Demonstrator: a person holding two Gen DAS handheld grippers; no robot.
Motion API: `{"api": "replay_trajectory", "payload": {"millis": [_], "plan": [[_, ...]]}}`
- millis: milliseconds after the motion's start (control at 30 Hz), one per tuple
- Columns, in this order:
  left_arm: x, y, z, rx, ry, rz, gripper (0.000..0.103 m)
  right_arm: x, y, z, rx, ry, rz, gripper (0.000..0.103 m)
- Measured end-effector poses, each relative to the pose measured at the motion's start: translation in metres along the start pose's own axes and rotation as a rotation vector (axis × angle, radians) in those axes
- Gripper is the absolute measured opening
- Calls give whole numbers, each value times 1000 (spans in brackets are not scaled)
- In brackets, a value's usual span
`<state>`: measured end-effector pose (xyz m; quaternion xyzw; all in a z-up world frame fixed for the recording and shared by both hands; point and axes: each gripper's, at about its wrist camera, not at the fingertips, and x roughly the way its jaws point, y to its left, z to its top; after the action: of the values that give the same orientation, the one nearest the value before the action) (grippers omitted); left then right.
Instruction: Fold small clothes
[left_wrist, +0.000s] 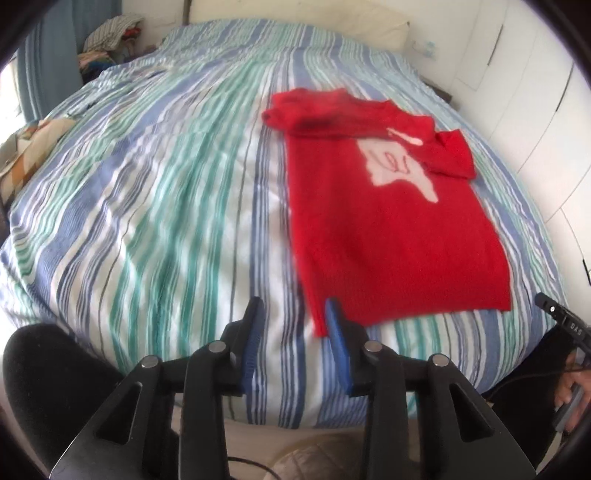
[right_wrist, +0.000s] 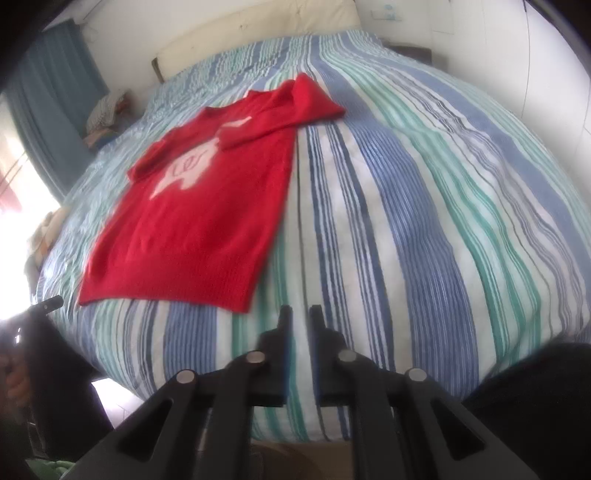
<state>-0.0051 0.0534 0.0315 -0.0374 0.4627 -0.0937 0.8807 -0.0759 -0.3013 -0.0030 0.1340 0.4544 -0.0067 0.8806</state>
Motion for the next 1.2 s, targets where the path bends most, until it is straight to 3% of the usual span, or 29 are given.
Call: {"api": "replay_trajectory", "payload": {"millis": [100, 200, 267, 367, 433, 533, 567, 600, 633, 667, 733, 867, 967, 1000, 1033, 1067, 1100, 1200], "plan": [[21, -25, 14, 52, -27, -37, 42, 5, 28, 20, -66, -44, 81, 9], [62, -36, 12, 65, 61, -33, 42, 31, 54, 32, -116, -40, 147, 9], [87, -34, 2, 79, 124, 11, 43, 58, 57, 33, -110, 16, 149, 9], [79, -31, -6, 113, 91, 15, 43, 88, 38, 17, -51, 118, 128, 8], [65, -31, -1, 113, 79, 40, 45, 82, 27, 11, -14, 124, 164, 8], [44, -30, 14, 122, -23, 23, 64, 59, 33, 29, -122, 104, 100, 10], [41, -30, 21, 122, -59, 26, 74, 49, 39, 43, -182, 67, 72, 17], [43, -30, 28, 120, -91, 34, 76, 42, 44, 59, -237, 26, 52, 25], [47, -29, 33, 113, -117, 38, 76, 37, 50, 77, -290, -16, 37, 50], [53, -28, 36, 103, -132, 35, 76, 37, 58, 94, -345, -57, 22, 66], [71, -21, 34, 70, -125, 24, 76, 54, 79, 127, -480, -100, -23, 66], [96, -9, 17, 22, -29, 52, 75, 127, 115, 166, -709, -21, 1, 62], [88, -10, 12, 43, -59, 73, 75, 184, 130, 176, -796, 32, -25, 61], [87, -10, 11, 51, -66, 87, 76, 199, 130, 178, -796, 35, -33, 61], [87, -10, 11, 51, -66, 96, 76, 211, 126, 182, -765, 40, -24, 49], [87, -8, 11, 43, -61, 92, 76, 218, 119, 188, -703, 50, -5, 18], [88, -6, 12, 31, -55, 84, 76, 219, 109, 196, -627, 44, -11, 8], [87, 0, 13, 0, -50, 60, 76, 184, 69, 217, -438, -71, -6, 8]]}}
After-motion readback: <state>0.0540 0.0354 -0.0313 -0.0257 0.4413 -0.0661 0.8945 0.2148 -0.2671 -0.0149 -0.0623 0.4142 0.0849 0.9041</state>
